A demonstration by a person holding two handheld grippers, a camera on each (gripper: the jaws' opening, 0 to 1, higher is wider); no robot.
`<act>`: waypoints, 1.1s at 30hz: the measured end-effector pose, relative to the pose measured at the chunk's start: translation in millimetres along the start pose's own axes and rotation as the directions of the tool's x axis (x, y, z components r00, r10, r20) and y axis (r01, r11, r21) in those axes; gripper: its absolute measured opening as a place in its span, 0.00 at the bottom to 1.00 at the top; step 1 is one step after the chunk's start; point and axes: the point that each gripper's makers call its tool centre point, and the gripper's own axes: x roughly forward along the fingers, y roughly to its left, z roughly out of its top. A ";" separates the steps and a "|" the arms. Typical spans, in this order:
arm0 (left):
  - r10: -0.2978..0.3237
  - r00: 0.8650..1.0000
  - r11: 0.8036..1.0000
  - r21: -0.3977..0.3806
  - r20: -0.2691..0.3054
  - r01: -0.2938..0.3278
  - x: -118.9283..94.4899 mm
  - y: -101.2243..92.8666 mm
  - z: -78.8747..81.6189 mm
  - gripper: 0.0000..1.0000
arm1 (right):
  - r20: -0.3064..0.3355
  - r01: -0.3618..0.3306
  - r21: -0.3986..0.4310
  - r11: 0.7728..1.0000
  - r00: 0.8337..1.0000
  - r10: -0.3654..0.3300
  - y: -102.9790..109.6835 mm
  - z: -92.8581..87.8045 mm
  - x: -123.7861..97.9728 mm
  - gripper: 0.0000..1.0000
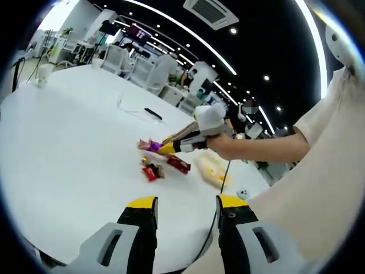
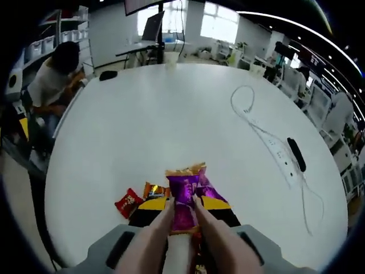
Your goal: Place the target food into the container with the food tongs after gripping and lifting it, then release it inside without dropping or visibly crushing the food.
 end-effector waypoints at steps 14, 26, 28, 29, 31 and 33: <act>-0.027 1.000 0.999 0.040 0.012 0.027 -3.2 -14.9 2.6 0.40 | 0.064 0.040 0.049 0.998 0.997 -0.043 -2.9 15.8 -37.9 0.19; -0.023 0.999 0.999 0.042 0.040 0.021 -15.0 -16.9 4.1 0.40 | 0.129 0.073 0.099 0.992 0.988 -0.086 -4.2 25.2 -68.7 0.20; -0.021 0.999 0.999 0.048 0.039 0.019 -17.6 -17.0 5.2 0.40 | 0.137 0.080 0.111 0.991 0.986 -0.095 -4.9 25.7 -72.9 0.20; -0.023 0.999 0.998 0.051 0.037 0.021 -18.4 -17.3 5.2 0.39 | 0.138 0.090 0.114 0.989 0.985 -0.106 -5.8 25.2 -76.2 0.20; -0.025 0.999 0.998 0.060 0.030 0.024 -20.3 -17.6 4.8 0.39 | 0.140 0.097 0.121 0.988 0.984 -0.114 -5.2 25.2 -81.9 0.20; -0.027 0.999 0.998 0.064 0.025 0.025 -21.3 -17.0 4.2 0.39 | 0.143 0.106 0.129 0.986 0.982 -0.124 -7.4 22.4 -84.7 0.20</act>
